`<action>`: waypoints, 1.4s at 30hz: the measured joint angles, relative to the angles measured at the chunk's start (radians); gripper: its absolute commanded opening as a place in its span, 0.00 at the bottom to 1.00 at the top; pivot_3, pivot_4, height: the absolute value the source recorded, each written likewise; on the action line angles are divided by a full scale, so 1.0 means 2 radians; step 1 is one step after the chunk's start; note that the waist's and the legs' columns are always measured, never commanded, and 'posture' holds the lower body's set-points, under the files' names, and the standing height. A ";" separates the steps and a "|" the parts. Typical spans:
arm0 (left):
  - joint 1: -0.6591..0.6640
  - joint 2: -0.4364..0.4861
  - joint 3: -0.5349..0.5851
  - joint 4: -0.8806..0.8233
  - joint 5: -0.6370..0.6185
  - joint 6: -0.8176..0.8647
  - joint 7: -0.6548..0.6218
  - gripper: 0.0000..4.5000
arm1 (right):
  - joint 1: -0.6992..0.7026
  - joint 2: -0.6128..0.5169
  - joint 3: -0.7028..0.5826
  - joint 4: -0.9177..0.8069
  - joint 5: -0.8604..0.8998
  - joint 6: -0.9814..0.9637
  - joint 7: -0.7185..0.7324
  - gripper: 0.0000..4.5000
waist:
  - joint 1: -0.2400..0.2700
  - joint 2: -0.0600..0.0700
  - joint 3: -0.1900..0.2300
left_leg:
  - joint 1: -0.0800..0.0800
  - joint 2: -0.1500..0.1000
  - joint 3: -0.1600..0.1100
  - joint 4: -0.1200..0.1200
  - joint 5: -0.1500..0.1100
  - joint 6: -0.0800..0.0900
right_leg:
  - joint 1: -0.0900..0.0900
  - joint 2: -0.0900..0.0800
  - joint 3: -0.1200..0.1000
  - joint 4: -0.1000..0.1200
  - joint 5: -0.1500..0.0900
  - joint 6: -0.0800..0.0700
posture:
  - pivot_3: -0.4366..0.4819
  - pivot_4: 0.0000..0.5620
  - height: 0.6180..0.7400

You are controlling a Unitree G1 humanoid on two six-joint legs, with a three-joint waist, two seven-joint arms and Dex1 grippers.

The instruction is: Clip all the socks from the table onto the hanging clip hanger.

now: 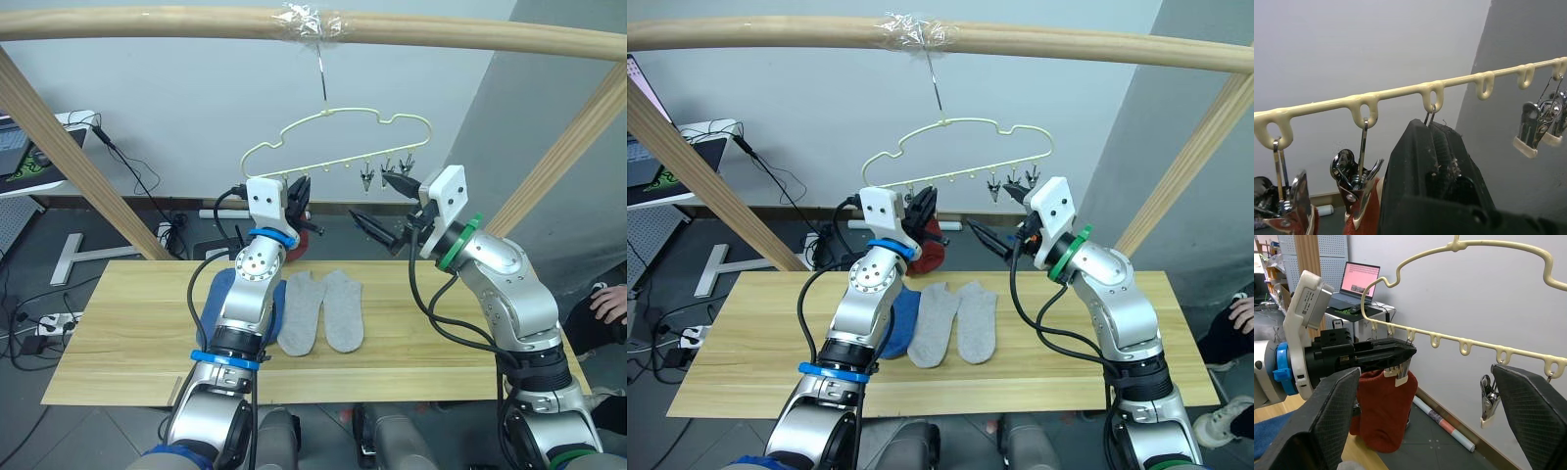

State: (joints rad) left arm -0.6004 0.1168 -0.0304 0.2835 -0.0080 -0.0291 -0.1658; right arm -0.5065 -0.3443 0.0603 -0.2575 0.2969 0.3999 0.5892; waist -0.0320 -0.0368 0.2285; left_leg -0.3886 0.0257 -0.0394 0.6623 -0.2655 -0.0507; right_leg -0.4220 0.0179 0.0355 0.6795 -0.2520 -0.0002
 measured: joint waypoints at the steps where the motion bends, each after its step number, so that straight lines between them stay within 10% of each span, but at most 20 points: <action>1: 0.000 0.000 0.000 -0.001 -0.002 0.001 -0.001 0.00 | 0.000 0.000 0.000 0.000 0.000 0.000 0.000 1.00 | 0.000 0.000 0.000 | 0.000 0.000 0.000 0.000 0.000 0.000 | 0.000 0.000 0.000 0.000 0.000 0.000 | 0.42 0.35 1.00; 11: 0.013 0.009 0.042 -0.054 -0.099 0.090 -0.058 0.00 | 0.049 0.023 0.087 0.057 -0.056 0.006 -0.011 1.00 | -0.001 0.000 0.000 | 0.001 0.000 0.000 0.000 0.000 0.000 | 0.000 0.000 0.000 0.000 0.000 0.000 | 0.44 0.35 1.00; 28: 0.049 0.039 0.045 -0.122 -0.121 0.141 -0.086 0.00 | -0.034 0.120 0.139 0.455 -0.165 -0.086 -0.044 1.00 | 0.000 0.000 0.000 | 0.002 0.001 0.001 0.000 0.000 0.000 | 0.001 0.000 0.001 0.000 0.000 0.000 | 0.51 0.36 1.00; 42: 0.058 0.039 0.042 -0.135 -0.120 0.144 -0.085 0.00 | -0.021 0.105 0.148 0.482 -0.203 -0.147 -0.009 0.01 | 0.001 0.000 -0.001 | 0.003 0.000 0.001 0.000 0.000 0.000 | 0.001 0.000 0.002 0.001 0.000 0.000 | 0.51 0.34 1.00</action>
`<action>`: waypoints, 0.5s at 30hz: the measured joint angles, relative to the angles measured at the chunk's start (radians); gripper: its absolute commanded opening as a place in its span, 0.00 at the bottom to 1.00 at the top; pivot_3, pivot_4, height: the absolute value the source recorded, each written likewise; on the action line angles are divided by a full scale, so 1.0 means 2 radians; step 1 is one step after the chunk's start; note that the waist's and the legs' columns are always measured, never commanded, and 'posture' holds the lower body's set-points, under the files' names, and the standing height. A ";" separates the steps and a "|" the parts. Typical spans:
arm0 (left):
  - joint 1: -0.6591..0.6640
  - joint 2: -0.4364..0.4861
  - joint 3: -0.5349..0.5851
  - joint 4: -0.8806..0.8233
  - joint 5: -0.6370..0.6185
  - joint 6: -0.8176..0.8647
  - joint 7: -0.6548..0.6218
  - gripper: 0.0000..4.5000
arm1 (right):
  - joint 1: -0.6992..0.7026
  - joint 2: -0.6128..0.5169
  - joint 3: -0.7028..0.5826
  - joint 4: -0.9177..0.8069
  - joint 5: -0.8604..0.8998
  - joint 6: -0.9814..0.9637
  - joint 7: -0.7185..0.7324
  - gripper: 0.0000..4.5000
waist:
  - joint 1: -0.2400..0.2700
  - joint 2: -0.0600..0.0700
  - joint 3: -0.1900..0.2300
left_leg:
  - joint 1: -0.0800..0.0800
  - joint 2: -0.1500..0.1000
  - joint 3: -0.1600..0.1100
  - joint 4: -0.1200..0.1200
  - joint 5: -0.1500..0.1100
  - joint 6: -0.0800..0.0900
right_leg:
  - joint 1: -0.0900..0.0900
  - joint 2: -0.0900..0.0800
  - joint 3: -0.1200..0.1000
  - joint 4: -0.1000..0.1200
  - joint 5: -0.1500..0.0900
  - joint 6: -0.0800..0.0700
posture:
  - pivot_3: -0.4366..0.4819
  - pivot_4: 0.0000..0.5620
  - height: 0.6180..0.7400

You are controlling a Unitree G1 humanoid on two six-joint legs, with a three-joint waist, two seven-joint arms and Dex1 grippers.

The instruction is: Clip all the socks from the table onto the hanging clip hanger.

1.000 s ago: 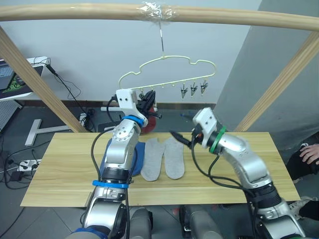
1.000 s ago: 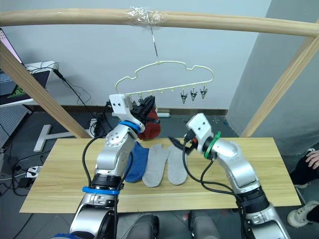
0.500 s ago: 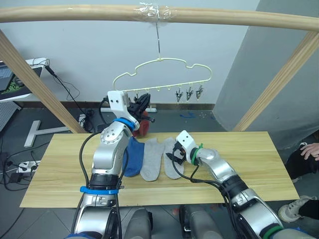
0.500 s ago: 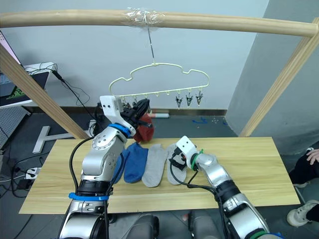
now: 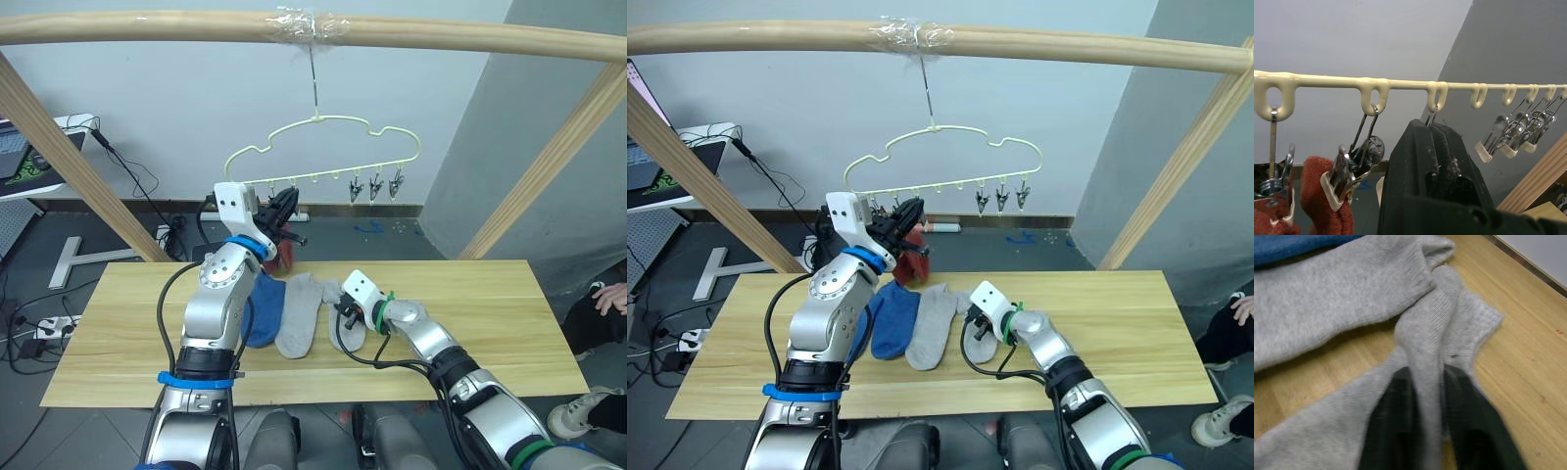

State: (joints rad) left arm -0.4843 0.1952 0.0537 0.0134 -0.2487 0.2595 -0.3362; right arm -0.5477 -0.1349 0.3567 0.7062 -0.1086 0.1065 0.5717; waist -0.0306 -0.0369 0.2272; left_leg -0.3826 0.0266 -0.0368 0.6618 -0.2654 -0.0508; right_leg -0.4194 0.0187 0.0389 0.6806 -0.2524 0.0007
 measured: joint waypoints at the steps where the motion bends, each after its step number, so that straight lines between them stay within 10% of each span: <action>1: 0.000 0.000 0.000 0.000 0.000 0.001 0.000 0.00 | 0.008 -0.007 0.000 -0.011 0.000 -0.002 0.003 0.01 | 0.000 0.000 0.000 | 0.000 0.000 0.000 0.000 0.000 0.000 | 0.000 0.000 0.000 0.000 0.000 0.000 | 0.51 0.34 1.00; 15: 0.000 -0.014 0.018 -0.018 -0.060 0.063 -0.012 0.00 | 0.073 -0.105 -0.041 -0.203 0.014 -0.021 0.031 0.01 | -0.003 0.000 0.000 | 0.000 0.000 0.000 0.000 0.000 0.000 | 0.000 0.000 0.001 0.000 -0.001 0.002 | 0.49 0.32 1.00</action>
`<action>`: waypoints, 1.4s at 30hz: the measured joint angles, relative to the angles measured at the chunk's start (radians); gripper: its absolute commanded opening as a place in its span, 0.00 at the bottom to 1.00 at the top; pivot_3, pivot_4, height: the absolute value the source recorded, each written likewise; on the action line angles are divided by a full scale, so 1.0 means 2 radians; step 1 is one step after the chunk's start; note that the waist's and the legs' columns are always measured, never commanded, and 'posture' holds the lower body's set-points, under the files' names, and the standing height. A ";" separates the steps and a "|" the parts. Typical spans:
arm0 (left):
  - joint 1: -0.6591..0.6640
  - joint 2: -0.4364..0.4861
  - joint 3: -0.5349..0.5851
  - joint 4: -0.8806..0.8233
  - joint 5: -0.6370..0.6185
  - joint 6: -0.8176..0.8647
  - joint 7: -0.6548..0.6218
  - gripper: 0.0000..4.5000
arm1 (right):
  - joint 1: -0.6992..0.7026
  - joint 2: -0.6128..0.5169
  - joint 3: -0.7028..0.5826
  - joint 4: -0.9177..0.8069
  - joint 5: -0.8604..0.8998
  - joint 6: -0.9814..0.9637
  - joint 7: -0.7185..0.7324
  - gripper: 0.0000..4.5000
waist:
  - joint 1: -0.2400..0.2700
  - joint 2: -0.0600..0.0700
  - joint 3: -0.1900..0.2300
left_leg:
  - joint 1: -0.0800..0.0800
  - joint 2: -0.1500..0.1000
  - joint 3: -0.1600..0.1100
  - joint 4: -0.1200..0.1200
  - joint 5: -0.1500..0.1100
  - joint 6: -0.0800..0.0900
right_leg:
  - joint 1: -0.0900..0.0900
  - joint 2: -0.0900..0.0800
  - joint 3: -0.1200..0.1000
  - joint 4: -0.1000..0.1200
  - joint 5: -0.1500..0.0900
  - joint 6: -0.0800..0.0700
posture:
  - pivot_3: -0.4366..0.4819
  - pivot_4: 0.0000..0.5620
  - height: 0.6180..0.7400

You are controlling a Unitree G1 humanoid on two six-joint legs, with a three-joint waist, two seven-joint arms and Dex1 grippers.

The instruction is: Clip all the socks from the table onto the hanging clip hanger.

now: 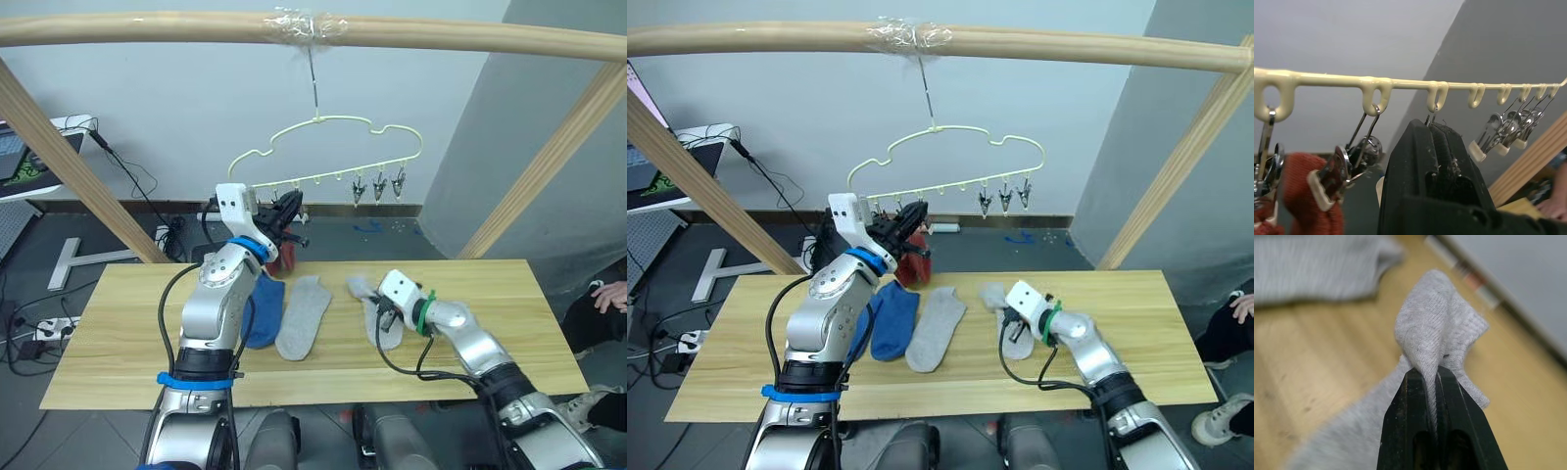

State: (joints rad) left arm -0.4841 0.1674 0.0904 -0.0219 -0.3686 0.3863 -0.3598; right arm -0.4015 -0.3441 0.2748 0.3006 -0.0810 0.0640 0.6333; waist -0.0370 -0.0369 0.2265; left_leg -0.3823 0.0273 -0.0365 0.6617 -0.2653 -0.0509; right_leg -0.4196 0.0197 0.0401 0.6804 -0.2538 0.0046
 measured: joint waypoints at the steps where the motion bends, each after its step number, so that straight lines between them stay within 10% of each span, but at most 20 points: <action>1: 0.000 -0.004 0.004 -0.004 -0.012 0.012 0.001 0.00 | 0.000 0.003 -0.006 -0.021 0.007 0.004 0.000 0.01 | 0.000 0.000 0.000 | 0.000 0.000 0.000 0.000 0.000 0.000 | 0.000 0.000 0.000 0.000 0.000 0.000 | 0.49 0.32 1.00; 14: -0.017 -0.037 0.087 -0.028 -0.197 0.174 0.045 0.00 | -0.005 0.059 -0.009 -0.131 0.032 0.050 -0.016 0.01 | 0.003 0.000 0.000 | 0.000 0.000 -0.001 0.000 0.000 0.000 | 0.000 0.000 -0.001 0.000 0.000 0.000 | 0.48 0.31 1.00; 42: -0.019 -0.028 0.087 -0.030 -0.220 0.182 0.056 0.00 | -0.020 0.078 -0.013 -0.161 0.066 0.096 -0.017 0.01 | 0.003 0.000 0.000 | -0.001 0.000 -0.001 0.000 0.000 0.000 | 0.000 0.000 0.000 0.000 0.000 0.000 | 0.48 0.33 1.00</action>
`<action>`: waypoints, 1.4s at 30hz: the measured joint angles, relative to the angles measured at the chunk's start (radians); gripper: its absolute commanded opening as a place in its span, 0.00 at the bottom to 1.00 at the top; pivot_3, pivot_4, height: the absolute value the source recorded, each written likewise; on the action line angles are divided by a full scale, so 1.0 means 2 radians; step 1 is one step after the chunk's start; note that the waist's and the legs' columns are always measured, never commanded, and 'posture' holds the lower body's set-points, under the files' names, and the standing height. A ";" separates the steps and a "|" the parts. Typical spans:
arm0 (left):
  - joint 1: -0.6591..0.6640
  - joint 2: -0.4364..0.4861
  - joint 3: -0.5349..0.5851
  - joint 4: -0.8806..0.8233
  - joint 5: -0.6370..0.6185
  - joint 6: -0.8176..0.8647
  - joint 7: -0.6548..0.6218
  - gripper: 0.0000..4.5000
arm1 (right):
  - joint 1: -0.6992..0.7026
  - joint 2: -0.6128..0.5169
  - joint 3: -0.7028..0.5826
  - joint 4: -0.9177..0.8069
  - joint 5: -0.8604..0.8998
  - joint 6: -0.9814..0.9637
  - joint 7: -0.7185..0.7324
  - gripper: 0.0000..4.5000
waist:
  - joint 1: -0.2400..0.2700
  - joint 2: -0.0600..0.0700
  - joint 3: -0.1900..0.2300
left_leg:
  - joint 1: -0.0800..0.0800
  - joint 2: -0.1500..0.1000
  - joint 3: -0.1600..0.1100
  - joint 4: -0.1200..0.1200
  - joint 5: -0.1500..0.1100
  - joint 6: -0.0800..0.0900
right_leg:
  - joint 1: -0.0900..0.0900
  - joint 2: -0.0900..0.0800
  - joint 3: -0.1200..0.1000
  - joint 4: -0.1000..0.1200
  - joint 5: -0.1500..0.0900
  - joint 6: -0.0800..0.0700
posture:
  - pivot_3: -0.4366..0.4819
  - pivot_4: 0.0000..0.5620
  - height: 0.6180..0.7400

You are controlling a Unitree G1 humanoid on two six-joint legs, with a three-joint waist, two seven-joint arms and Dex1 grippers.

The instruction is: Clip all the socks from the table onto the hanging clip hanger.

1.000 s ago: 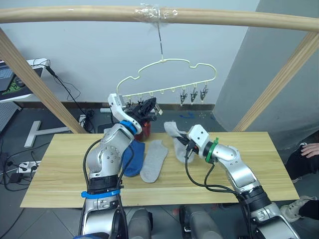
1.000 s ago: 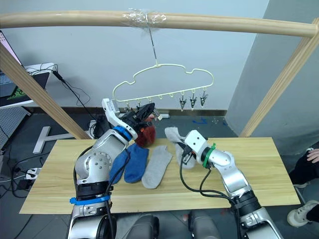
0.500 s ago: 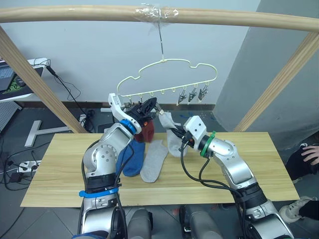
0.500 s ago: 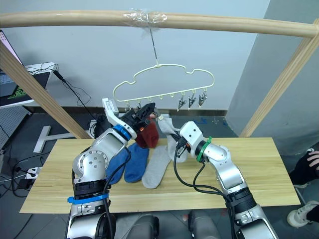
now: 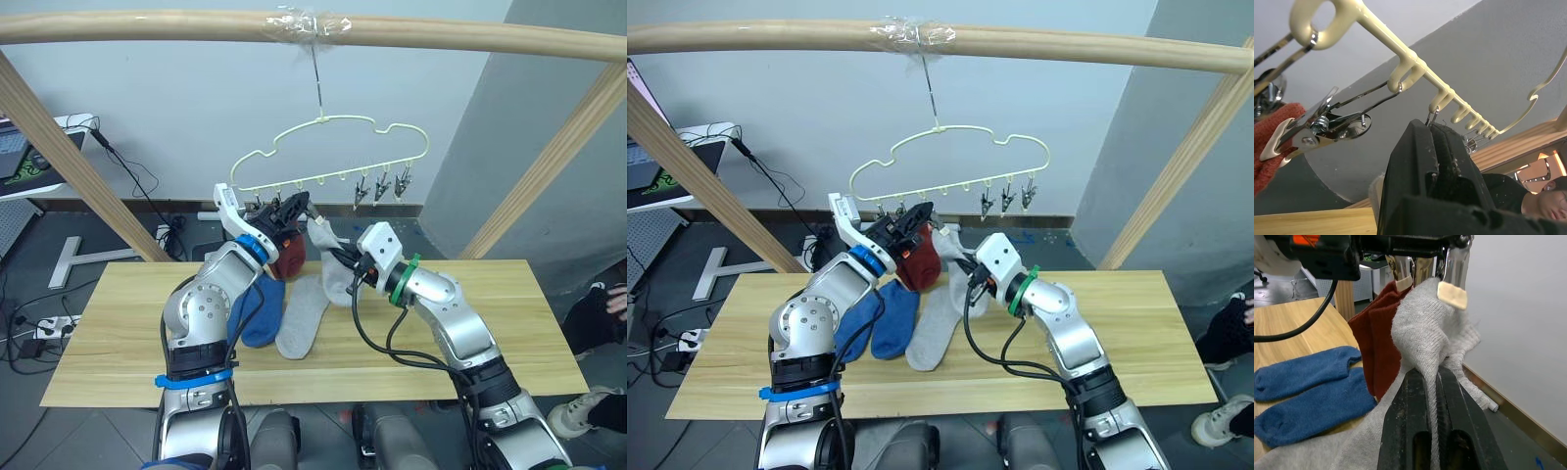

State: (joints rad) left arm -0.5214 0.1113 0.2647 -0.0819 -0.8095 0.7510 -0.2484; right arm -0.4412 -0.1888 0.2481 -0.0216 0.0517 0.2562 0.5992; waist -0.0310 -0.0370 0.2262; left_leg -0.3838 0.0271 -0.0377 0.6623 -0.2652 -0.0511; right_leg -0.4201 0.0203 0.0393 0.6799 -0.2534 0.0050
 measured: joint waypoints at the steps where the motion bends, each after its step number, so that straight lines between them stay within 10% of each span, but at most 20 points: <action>1: 0.000 0.000 -0.001 0.000 0.000 -0.001 0.000 0.00 | -0.002 0.000 0.000 0.000 0.001 0.000 -0.001 0.01 | 0.000 0.000 0.000 | 0.000 0.000 0.000 0.000 0.000 0.000 | 0.000 0.000 0.000 0.000 0.000 0.000 | 0.48 0.33 1.00; 16: 0.005 0.005 -0.006 -0.001 -0.001 -0.010 -0.003 1.00 | -0.005 0.001 -0.001 0.003 0.005 0.009 -0.009 0.00 | 0.000 0.000 0.000 | 0.000 0.000 0.000 0.000 0.000 0.000 | 0.000 0.000 0.000 0.000 0.000 0.000 | 0.48 0.33 1.00; 21: 0.025 0.019 -0.006 -0.034 -0.020 0.011 -0.002 1.00 | -0.020 0.012 -0.008 0.018 0.005 0.021 -0.019 0.00 | -0.001 0.000 0.000 | 0.000 0.000 0.000 0.000 0.000 0.000 | 0.000 0.000 0.000 0.000 0.000 0.000 | 0.49 0.33 1.00; 35: 0.103 0.138 0.015 -0.139 -0.067 0.071 -0.008 1.00 | -0.015 0.013 -0.016 0.019 0.032 0.062 -0.006 0.99 | 0.001 0.000 0.000 | 0.000 0.000 -0.002 -0.001 0.000 0.000 | -0.001 0.000 0.000 0.000 0.000 0.000 | 0.54 0.34 1.00; 42: 0.118 0.163 0.006 -0.164 -0.053 0.059 -0.019 1.00 | -0.005 0.012 -0.026 -0.009 0.042 0.085 -0.033 0.99 | 0.002 0.000 0.000 | 0.000 0.000 -0.002 -0.001 0.000 0.000 | -0.001 0.000 0.000 0.000 0.000 0.000 | 0.54 0.34 1.00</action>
State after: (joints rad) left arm -0.2848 0.4373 0.2769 -0.4102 -0.9160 0.8694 -0.2872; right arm -0.4514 -0.1655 0.1969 -0.0397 0.1361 0.4269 0.5329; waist -0.0277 -0.0365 0.2268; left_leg -0.3843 0.0276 -0.0414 0.6612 -0.2653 -0.0511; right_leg -0.4213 0.0200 0.0396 0.6796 -0.2536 0.0049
